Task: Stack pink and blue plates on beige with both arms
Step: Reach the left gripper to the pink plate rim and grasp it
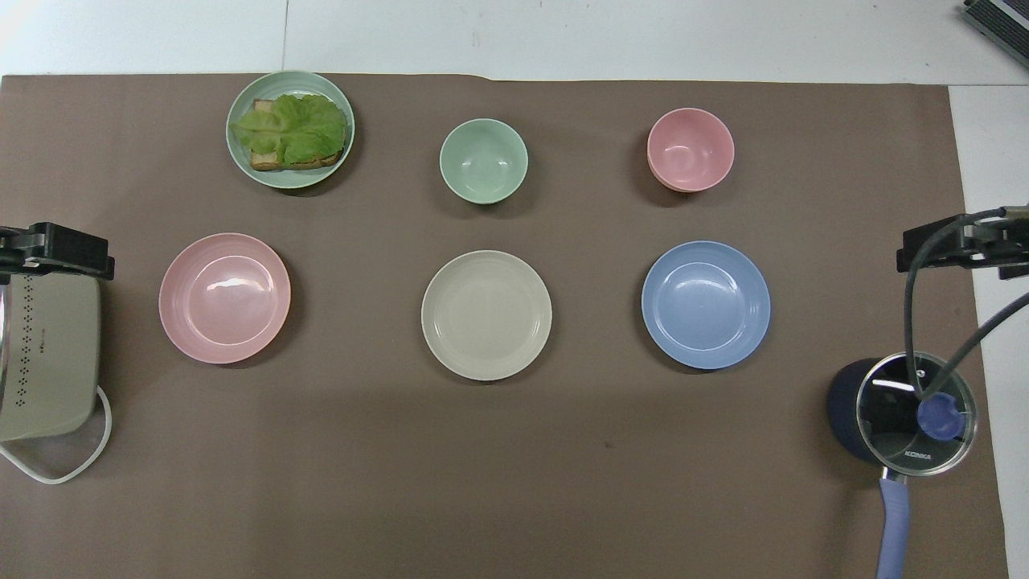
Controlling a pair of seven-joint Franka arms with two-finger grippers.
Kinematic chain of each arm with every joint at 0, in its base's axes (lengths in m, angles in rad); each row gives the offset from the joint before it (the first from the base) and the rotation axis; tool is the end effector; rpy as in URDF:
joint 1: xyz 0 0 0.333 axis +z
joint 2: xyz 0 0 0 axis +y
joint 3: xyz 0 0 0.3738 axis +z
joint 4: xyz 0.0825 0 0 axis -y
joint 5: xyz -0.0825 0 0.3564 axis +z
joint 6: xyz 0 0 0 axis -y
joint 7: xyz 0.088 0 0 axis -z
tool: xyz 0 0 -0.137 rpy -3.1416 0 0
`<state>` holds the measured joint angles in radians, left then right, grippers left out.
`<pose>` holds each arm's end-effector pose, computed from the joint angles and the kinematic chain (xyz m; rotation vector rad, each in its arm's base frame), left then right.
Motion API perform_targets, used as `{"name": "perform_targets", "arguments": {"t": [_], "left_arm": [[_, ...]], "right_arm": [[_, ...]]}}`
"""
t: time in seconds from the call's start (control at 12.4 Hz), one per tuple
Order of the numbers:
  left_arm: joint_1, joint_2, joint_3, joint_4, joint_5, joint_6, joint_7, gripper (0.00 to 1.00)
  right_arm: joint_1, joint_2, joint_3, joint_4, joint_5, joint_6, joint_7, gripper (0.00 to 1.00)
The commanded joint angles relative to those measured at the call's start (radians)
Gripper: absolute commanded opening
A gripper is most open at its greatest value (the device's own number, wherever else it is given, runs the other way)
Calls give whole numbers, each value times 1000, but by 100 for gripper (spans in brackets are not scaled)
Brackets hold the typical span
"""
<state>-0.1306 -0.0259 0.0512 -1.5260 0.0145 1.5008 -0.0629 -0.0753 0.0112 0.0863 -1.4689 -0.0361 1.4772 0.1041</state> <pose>0.5092 -0.0380 0.6793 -3.1284 0.0242 -0.0025 0.5218 0.0002 0.6831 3.1029 -0.1497 -0.0013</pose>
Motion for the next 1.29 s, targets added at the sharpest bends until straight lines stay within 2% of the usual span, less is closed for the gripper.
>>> {"name": "perform_targets", "arguments": {"t": [0.0, 0.4, 0.56, 0.8, 1.05, 1.21], "left_arm": [[2, -23, -2, -22, 1, -10, 29, 100], [-3, -23, -4, -28, -2, -2, 38, 100], [21, -23, -2, -106, -2, 19, 41, 100], [68, -35, -2, -352, -4, 296, 44, 100], [106, 4, -2, -480, -4, 451, 66, 100], [117, 78, -2, -497, -4, 516, 75, 100]], "right_arm": [[-14, -19, 10, -25, -2, 11, 14, 100], [-17, -19, 10, -25, -4, 12, 9, 100], [-17, -19, 10, -25, -4, 12, 9, 100], [-17, -19, 10, -25, -4, 12, 8, 100], [-18, -19, 10, -25, -4, 12, 8, 100], [-18, -19, 10, -25, -4, 12, 6, 100]]}}
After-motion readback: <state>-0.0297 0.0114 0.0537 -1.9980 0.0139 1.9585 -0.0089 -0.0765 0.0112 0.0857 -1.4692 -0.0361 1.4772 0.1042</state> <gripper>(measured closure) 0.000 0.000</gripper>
